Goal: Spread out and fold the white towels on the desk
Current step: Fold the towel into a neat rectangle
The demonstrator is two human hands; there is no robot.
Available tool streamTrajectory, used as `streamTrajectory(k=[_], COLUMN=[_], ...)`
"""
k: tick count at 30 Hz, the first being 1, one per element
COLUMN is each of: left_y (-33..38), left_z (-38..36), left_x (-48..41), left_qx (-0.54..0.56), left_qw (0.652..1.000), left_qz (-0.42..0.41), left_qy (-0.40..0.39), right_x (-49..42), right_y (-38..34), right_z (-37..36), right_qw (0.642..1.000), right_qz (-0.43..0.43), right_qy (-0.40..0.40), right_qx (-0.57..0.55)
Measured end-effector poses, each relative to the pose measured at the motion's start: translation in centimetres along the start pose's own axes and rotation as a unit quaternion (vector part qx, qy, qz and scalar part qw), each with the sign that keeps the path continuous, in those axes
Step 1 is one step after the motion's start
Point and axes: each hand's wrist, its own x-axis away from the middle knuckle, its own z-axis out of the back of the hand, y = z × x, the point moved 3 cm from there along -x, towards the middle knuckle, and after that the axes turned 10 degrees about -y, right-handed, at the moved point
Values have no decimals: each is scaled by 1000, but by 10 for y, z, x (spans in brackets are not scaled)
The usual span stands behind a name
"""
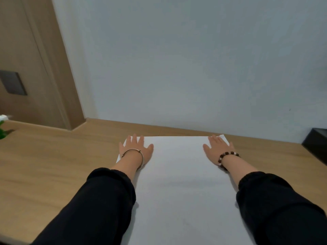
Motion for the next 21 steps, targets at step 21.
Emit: streamTrajectory(k=[21], left_y=[-12], left_z=[36], left_x=[-16], left_qx=[-73], left_qw=[997], left_qz=[-11], left_qy=[-31], right_x=[-14], right_y=[-21], right_z=[41], right_qw=[976], right_qz=[16], right_qy=[-7], right_qx=[215])
